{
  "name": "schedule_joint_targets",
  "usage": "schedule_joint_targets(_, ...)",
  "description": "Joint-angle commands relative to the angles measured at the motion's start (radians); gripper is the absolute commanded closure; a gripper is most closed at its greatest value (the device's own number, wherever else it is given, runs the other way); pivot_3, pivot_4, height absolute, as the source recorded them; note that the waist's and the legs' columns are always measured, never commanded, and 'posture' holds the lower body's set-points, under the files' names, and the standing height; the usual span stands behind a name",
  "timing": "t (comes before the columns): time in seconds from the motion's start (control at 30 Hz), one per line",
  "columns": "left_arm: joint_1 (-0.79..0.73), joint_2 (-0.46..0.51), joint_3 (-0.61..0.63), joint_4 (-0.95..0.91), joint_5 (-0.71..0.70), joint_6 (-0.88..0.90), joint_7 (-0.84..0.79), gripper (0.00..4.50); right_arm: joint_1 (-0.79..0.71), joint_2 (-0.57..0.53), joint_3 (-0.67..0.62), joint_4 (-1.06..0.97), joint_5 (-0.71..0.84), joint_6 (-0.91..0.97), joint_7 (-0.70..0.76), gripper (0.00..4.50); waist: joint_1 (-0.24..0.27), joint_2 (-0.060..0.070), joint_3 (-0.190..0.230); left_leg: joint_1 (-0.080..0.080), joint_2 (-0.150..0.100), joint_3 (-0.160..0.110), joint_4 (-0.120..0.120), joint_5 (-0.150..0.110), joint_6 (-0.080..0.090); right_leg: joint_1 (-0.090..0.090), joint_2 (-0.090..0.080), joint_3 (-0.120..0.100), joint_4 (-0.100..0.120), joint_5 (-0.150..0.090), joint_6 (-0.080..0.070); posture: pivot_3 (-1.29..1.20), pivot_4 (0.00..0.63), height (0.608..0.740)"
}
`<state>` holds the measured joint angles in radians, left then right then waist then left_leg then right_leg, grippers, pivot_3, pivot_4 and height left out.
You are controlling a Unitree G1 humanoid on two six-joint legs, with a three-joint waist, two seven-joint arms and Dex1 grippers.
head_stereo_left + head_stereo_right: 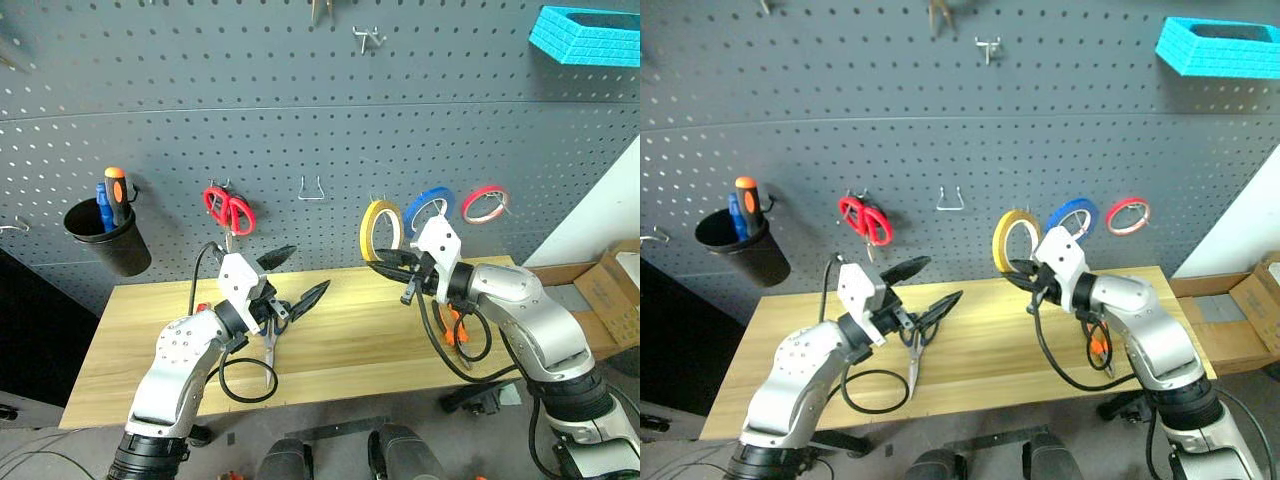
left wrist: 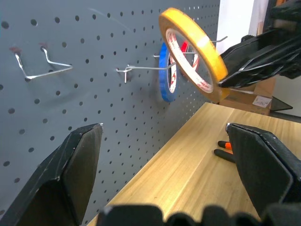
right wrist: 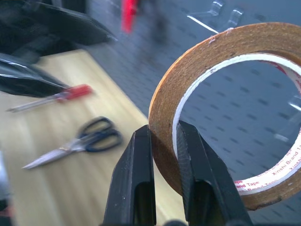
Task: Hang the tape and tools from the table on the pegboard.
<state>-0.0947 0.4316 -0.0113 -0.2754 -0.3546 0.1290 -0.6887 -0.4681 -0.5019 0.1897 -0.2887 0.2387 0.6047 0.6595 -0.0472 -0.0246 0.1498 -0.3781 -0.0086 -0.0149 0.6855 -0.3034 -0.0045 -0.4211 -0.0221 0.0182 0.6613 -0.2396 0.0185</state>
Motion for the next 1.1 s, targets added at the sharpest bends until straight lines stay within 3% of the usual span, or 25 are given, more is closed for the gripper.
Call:
schedule_joint_targets(0.03,-0.012,0.005,0.012,-0.051,-0.006,-0.002,0.003,0.0,-0.044,0.025,0.017,0.029,-0.048,-0.001,-0.043,4.42,0.0,0.0,0.0,0.0,0.0,0.0,0.001,0.0,0.0,0.0,0.0,0.0,0.001,0.0,0.0,-0.07,0.099,0.74)
schedule_joint_targets(0.37,0.0,0.005,0.018,-0.068,-0.001,0.009,0.021,0.0,-0.076,0.065,0.078,0.125,-0.142,-0.039,-0.055,4.42,0.007,0.001,-0.001,-0.001,0.0,-0.001,0.006,0.0,0.0,0.0,0.0,0.0,0.003,0.0,0.0,-0.05,0.095,0.74)
schedule_joint_targets(0.63,-0.015,-0.004,0.009,-0.079,0.001,0.023,0.043,0.0,-0.233,0.21,0.131,0.583,-0.305,-0.269,-0.192,4.42,0.007,0.0,-0.002,0.0,0.0,0.0,0.01,0.0,0.001,0.002,0.001,-0.001,0.004,0.003,-0.004,-0.04,0.111,0.74)
schedule_joint_targets(0.77,-0.013,-0.009,0.005,-0.103,-0.002,0.039,0.056,0.0,-0.253,0.246,0.086,0.668,-0.297,-0.264,-0.203,4.42,0.007,0.0,-0.002,0.0,0.001,-0.001,0.01,0.0,0.001,0.001,0.001,-0.001,0.004,0.003,-0.004,-0.04,0.133,0.74)
schedule_joint_targets(0.97,0.01,-0.018,-0.001,-0.126,-0.016,0.069,0.065,0.0,-0.125,0.198,-0.012,0.485,-0.206,-0.082,-0.132,2.58,0.018,0.005,0.003,-0.001,0.001,-0.003,0.01,0.0,0.002,0.002,0.001,-0.002,0.003,0.003,-0.004,-0.05,0.18,0.74)
schedule_joint_targets(1.1,0.012,-0.021,0.001,-0.138,-0.034,0.095,0.066,0.0,-0.055,0.162,-0.093,0.366,-0.146,-0.027,-0.119,1.11,0.016,0.008,0.007,-0.001,0.001,-0.004,0.01,0.0,0.002,0.002,0.001,-0.002,0.003,0.003,-0.004,-0.06,0.188,0.74)
